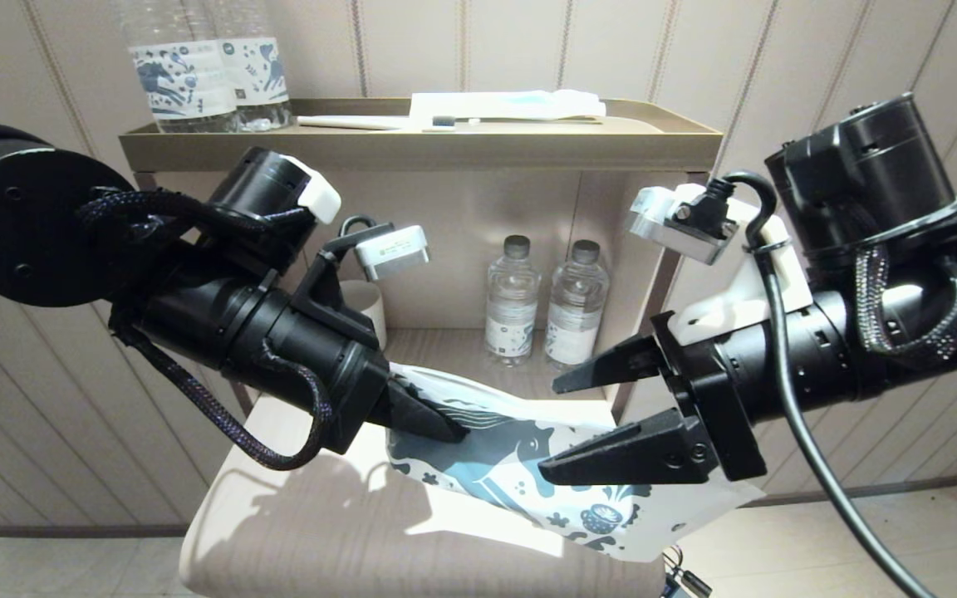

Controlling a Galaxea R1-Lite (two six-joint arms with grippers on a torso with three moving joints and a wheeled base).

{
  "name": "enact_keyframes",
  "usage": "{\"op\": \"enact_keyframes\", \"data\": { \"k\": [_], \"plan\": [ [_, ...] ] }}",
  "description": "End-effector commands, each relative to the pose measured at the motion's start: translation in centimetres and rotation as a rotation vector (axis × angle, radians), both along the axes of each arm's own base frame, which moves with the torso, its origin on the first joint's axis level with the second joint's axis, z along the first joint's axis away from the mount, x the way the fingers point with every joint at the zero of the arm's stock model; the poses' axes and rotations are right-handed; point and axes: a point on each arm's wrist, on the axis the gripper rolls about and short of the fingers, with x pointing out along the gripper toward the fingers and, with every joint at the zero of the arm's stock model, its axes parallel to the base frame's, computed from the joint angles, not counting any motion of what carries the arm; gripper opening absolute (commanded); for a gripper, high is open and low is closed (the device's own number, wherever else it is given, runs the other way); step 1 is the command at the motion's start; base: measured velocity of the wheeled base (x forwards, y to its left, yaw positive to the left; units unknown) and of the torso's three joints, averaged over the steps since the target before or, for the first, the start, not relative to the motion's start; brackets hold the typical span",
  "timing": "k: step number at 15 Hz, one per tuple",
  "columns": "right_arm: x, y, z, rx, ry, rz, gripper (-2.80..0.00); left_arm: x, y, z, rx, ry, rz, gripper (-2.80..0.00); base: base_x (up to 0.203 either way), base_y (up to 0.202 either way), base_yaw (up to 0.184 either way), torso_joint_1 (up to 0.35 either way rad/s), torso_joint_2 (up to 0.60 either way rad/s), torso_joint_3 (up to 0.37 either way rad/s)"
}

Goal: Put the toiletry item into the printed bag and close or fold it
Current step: Open the storage bag

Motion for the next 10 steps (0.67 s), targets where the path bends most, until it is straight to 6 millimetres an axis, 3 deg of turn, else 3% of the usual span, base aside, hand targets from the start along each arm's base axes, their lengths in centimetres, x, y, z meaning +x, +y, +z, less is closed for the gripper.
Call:
{"op": "enact_keyframes", "data": {
  "k": [1,10],
  "plan": [
    [0.09,0.06,-0.28,-0.01,-0.002,0.001,0.0,-0.01,0.0,-0.1,0.0,0.001,-0.008,-2.8,0.0,0.0,0.0,0.0,0.0,0.0],
    [-0.11,0.54,-0.39,-0.09,-0.114,-0.039,0.0,0.07,-0.05,-0.2,0.002,-0.002,-0.01,-2.8,0.0,0.0,0.0,0.0,0.0,0.0]
  ]
}}
